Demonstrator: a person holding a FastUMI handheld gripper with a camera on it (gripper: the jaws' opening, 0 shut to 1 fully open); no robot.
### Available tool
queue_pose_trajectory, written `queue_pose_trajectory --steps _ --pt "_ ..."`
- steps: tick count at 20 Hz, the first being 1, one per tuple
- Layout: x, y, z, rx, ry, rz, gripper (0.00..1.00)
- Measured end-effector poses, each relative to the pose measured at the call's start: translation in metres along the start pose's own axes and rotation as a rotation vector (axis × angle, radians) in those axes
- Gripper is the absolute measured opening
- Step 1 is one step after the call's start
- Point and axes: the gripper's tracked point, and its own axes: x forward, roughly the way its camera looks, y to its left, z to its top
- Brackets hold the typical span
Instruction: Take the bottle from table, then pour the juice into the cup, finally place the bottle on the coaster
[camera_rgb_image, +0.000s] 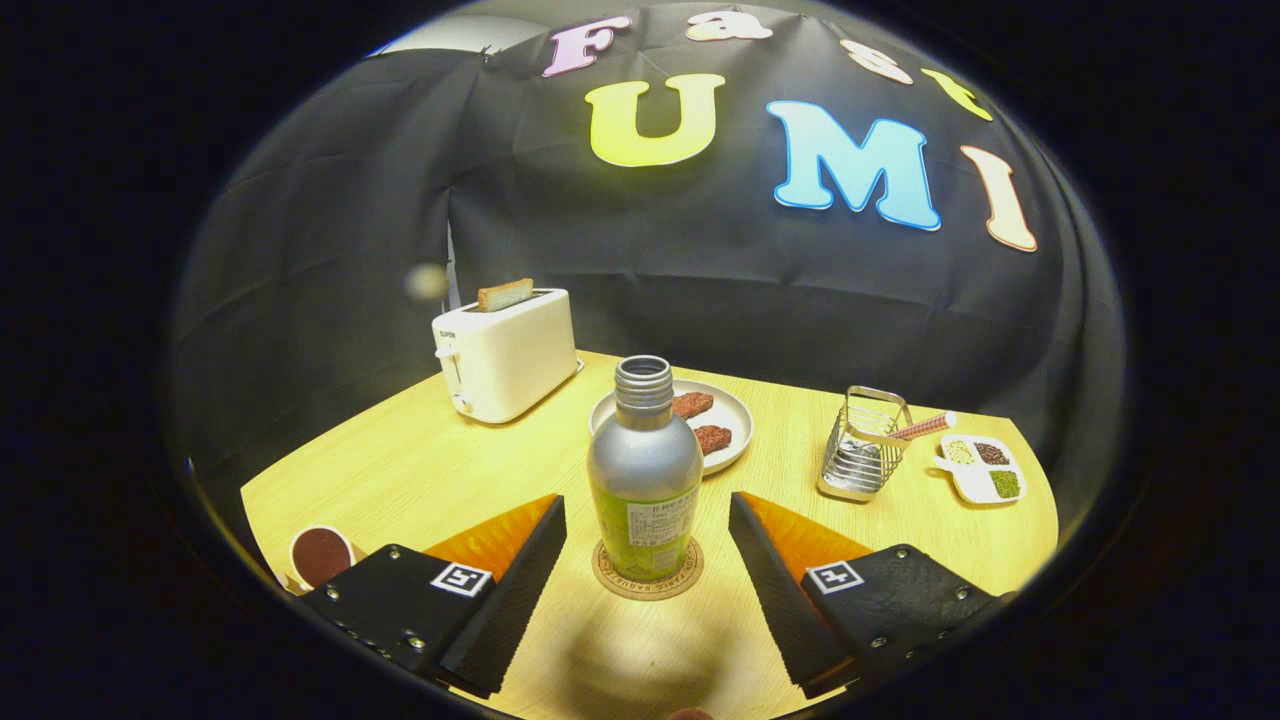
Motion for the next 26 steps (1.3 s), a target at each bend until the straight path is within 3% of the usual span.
queue_pose_trajectory --steps 7,17,26 --pt "-0.055 0.0 0.026 0.019 -0.077 -0.065 0.99" --pt "-0.17 -0.009 0.074 0.086 -0.277 -0.268 0.99" --pt "-0.241 -0.014 0.065 0.136 -0.367 -0.391 0.99"
